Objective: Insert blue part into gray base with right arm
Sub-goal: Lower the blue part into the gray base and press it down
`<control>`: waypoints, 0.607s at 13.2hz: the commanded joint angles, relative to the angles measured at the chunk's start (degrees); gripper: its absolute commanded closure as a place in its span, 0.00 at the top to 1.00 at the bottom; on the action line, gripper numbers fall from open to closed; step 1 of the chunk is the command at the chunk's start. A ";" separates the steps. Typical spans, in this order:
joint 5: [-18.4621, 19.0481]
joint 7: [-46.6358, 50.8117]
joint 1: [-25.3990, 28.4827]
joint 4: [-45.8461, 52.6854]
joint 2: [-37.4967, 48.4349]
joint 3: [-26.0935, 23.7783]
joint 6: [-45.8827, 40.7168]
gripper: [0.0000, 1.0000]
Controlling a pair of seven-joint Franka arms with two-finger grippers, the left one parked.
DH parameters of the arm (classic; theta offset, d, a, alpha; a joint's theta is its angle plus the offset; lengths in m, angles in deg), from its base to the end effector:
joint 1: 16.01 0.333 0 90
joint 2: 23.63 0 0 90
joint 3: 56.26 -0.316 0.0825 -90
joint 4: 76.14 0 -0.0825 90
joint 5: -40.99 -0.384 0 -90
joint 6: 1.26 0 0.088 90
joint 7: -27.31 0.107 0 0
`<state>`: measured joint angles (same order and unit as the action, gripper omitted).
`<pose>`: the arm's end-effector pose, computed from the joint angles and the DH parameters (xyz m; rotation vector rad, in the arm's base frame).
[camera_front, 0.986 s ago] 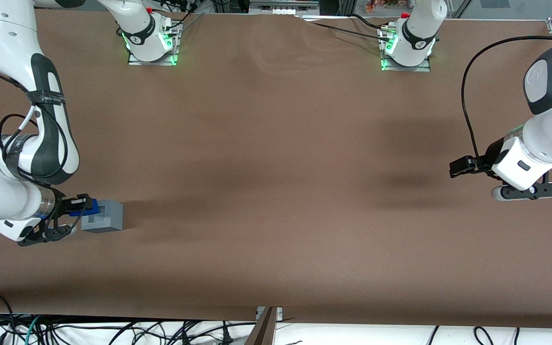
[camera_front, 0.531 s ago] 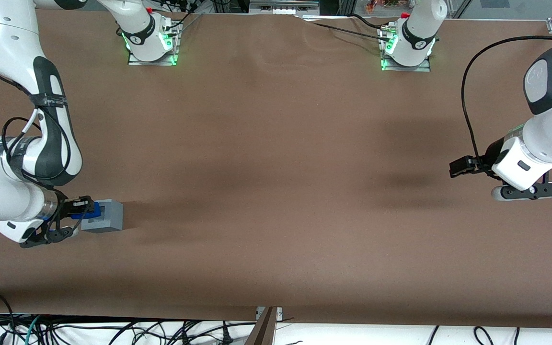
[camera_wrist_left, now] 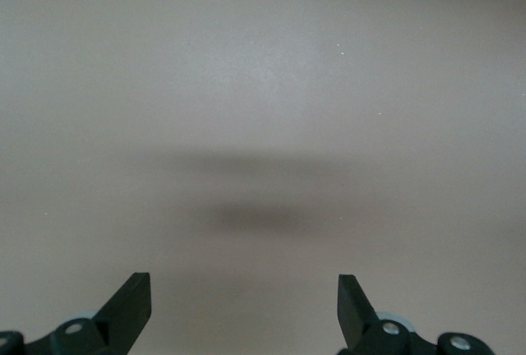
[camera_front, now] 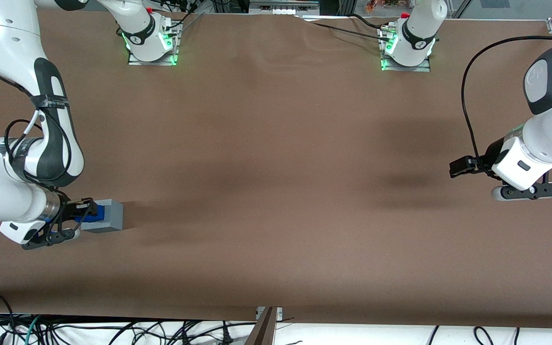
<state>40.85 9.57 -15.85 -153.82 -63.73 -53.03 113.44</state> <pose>0.7264 -0.0302 0.3046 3.0881 0.4151 -0.0905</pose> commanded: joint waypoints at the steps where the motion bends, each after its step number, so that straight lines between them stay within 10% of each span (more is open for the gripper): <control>1: -1.27 0.60 -0.24 -0.54 0.11 -0.34 1.32 0.26; 8: -1.35 3.68 -0.50 -0.54 -0.59 -0.34 2.11 0.29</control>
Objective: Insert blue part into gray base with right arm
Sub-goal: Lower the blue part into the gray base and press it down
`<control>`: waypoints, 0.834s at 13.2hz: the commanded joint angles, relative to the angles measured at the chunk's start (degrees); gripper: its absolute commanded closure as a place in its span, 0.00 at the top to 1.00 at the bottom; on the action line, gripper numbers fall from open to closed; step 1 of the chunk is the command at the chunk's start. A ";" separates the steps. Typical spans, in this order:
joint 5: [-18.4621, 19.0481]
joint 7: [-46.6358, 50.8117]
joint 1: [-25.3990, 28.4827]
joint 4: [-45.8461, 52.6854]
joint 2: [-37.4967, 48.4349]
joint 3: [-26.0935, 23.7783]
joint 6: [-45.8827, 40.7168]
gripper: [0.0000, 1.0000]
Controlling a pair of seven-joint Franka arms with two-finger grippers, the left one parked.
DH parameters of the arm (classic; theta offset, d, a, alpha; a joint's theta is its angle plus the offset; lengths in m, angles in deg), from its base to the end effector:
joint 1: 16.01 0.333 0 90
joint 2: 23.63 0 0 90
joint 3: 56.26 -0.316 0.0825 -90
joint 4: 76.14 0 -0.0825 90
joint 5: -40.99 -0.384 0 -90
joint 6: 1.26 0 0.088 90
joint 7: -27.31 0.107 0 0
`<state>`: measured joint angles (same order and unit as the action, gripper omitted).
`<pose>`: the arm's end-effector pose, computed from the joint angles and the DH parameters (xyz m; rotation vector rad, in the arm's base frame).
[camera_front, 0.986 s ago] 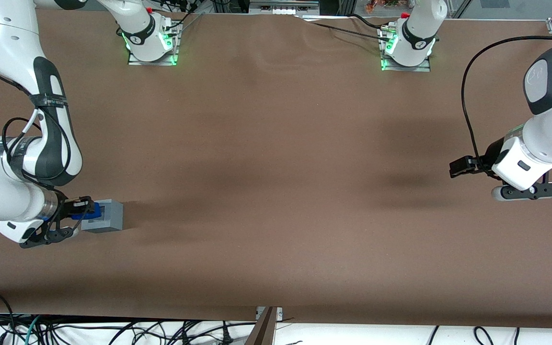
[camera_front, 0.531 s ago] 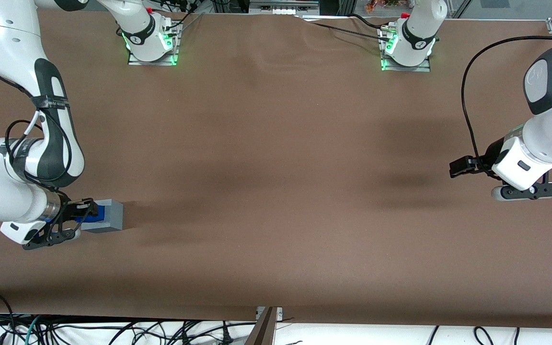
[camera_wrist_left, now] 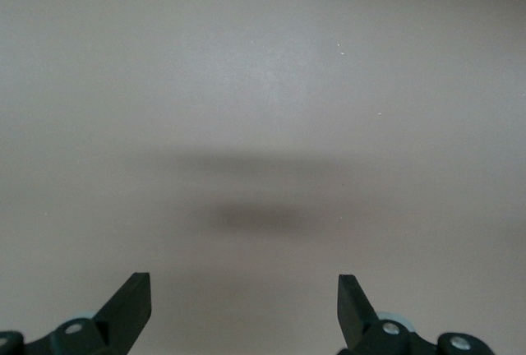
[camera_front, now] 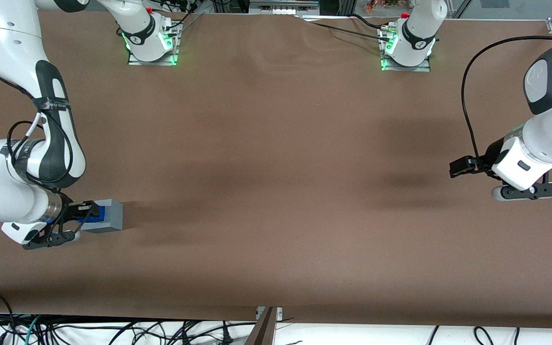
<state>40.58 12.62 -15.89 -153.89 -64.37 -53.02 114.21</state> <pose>0.7272 -0.0306 0.2970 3.1005 0.3290 -0.0870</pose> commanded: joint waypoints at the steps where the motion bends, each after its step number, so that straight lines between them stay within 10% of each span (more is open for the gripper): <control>1: -1.34 0.63 -0.46 -0.47 0.05 -0.34 1.60 0.34; 3: -1.96 0.63 -0.55 -0.38 -0.13 -0.34 1.78 1.00; 11: -2.05 -0.16 -0.20 0.50 5.92 -0.96 -2.76 1.00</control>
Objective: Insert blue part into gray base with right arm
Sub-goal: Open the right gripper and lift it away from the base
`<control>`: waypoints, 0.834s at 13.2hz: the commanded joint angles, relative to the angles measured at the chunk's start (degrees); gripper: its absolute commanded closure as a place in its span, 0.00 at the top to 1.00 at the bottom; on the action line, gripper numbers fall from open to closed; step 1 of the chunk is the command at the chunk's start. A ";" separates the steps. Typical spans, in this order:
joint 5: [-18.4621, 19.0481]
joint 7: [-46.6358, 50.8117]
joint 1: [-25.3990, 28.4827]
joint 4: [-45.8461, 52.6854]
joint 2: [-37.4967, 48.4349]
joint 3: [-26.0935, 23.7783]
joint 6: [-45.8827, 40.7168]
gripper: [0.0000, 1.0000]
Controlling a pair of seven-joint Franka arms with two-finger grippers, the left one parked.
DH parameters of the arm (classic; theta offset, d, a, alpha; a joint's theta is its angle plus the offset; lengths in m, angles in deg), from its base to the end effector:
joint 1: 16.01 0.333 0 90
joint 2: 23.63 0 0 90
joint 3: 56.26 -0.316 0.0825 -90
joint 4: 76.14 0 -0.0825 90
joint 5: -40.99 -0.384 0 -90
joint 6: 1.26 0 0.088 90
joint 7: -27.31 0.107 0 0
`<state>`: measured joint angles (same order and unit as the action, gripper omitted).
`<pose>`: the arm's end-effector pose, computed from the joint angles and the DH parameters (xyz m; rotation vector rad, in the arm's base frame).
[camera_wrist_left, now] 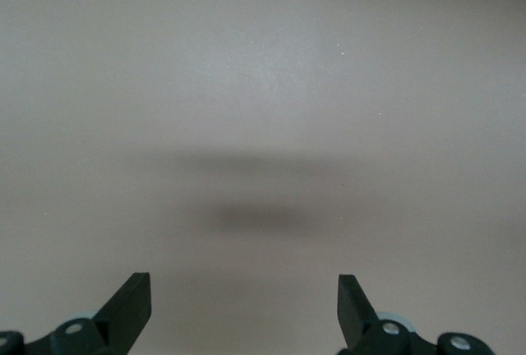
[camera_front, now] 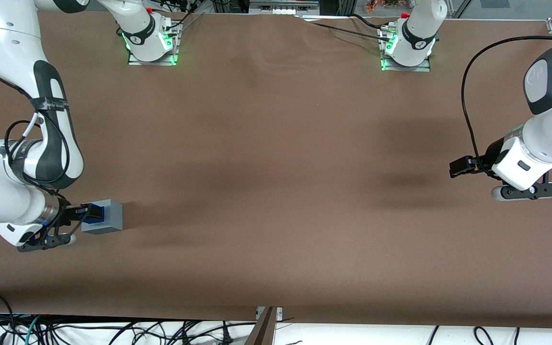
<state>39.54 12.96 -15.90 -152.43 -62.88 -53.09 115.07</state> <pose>0.7348 -0.0288 0.3291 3.1119 0.3102 0.0200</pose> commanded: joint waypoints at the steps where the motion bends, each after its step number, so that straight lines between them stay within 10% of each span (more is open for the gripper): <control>1: -0.92 -0.25 -0.02 -0.96 5.49 -0.89 -6.87 1.00; 11: 5.49 0.02 7.99 -7.00 24.11 1.75 -8.33 1.00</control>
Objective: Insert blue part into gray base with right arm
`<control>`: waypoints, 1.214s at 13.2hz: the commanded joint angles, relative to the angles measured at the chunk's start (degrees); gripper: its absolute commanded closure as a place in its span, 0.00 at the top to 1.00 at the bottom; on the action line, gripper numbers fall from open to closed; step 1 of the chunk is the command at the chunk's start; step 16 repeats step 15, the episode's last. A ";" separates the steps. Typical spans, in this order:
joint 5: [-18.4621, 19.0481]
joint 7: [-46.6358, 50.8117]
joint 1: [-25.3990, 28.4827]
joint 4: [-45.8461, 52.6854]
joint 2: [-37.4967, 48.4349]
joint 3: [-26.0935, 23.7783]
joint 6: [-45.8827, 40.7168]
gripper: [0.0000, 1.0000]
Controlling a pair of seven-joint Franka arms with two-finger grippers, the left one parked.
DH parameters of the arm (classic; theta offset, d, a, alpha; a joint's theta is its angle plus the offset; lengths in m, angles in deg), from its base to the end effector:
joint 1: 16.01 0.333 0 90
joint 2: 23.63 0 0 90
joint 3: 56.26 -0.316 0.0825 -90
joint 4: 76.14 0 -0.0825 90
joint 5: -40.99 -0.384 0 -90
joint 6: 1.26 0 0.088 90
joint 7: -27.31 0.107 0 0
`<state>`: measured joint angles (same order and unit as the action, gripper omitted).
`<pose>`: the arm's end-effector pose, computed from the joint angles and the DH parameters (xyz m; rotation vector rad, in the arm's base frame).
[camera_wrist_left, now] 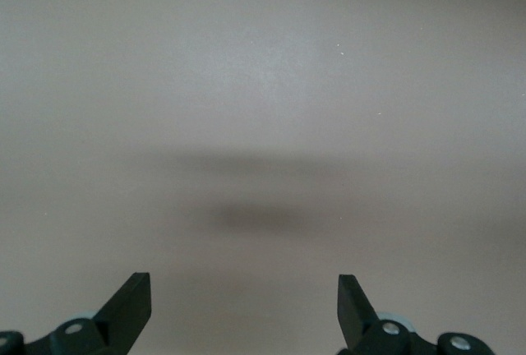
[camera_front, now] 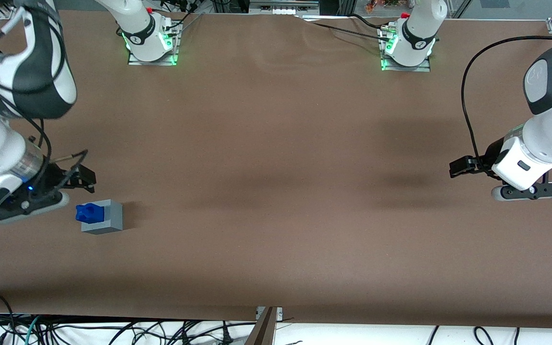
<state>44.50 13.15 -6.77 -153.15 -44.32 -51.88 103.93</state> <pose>0.6786 0.0616 0.5360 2.9920 0.5303 0.1892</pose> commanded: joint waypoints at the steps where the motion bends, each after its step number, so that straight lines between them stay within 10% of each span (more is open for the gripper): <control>1: 0.28 -0.08 -1.93 -9.44 8.36 0.54 3.79 1.00; 16: -0.16 8.97 -10.20 -17.47 17.09 -2.80 -3.15 1.00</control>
